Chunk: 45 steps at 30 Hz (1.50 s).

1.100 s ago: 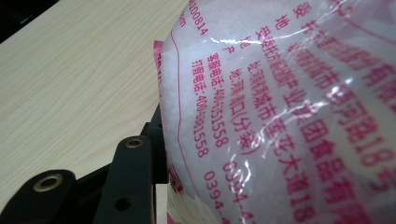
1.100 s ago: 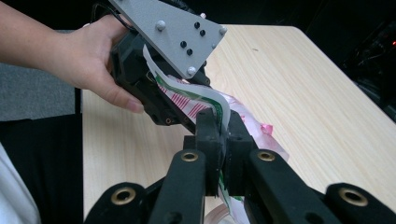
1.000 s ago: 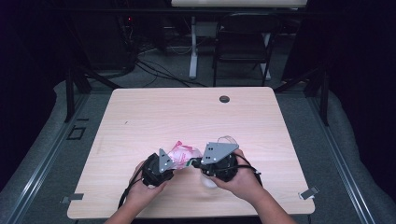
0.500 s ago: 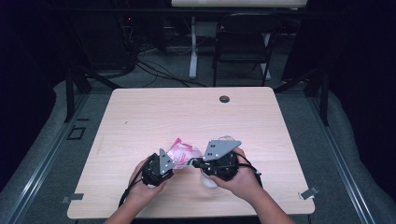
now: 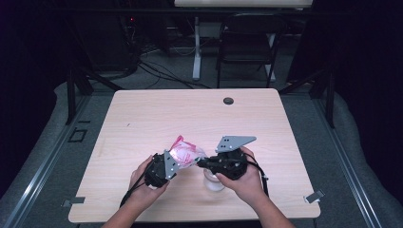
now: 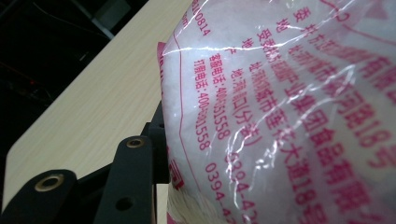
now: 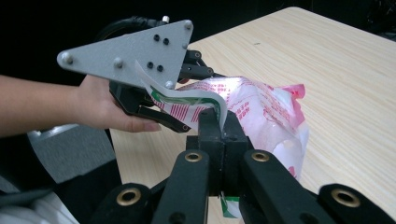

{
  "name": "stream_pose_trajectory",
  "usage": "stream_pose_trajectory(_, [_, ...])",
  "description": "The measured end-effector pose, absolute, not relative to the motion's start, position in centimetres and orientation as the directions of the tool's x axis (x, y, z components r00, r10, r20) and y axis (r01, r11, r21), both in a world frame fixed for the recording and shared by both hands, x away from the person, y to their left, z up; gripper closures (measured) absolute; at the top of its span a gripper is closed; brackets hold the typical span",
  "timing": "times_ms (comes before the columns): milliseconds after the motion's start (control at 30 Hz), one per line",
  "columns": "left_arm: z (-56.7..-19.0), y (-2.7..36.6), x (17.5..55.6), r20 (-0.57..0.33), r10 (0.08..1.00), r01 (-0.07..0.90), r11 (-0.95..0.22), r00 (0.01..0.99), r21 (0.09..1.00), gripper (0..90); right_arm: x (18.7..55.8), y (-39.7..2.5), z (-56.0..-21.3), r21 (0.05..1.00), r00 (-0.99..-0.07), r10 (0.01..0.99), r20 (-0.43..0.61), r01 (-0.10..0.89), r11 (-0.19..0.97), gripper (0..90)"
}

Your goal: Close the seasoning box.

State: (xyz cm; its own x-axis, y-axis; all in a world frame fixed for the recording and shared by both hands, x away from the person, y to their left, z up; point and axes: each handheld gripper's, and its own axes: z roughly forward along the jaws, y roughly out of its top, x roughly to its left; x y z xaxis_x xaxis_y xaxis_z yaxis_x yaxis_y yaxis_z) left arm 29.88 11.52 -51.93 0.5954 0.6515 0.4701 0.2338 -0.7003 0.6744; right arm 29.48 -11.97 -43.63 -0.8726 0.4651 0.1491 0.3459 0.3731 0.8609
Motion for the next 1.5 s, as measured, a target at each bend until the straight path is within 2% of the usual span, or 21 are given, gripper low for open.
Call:
stream_pose_trajectory(200, [-51.4,11.0,29.7,0.556,0.609,0.182,-0.75,0.566,0.636,59.2,29.6,-12.8,-44.0,0.862,-0.848,0.488,0.206,0.393,0.319,90.0])
stream_pose_trajectory(367, [-51.2,10.5,29.8,0.59,0.593,0.16,-0.767,0.547,0.622,59.3,29.6,-13.5,-44.5,0.866,-0.833,0.5,0.237,0.414,0.279,90.0])
stream_pose_trajectory(967, [-51.4,9.4,29.6,0.702,0.528,0.083,-0.823,0.477,0.562,59.6,29.0,-14.9,-45.7,0.876,-0.821,0.532,0.207,0.398,0.273,90.0])
stream_pose_trajectory(1200, [-51.2,9.1,29.5,0.759,0.474,0.063,-0.863,0.447,0.502,59.6,29.0,-15.3,-46.2,0.878,-0.82,0.532,0.211,0.398,0.264,90.0])
stream_pose_trajectory(1500, [-51.0,8.7,29.3,0.785,0.451,0.039,-0.876,0.425,0.481,59.6,28.7,-15.9,-46.4,0.883,-0.822,0.53,0.211,0.392,0.258,90.0])
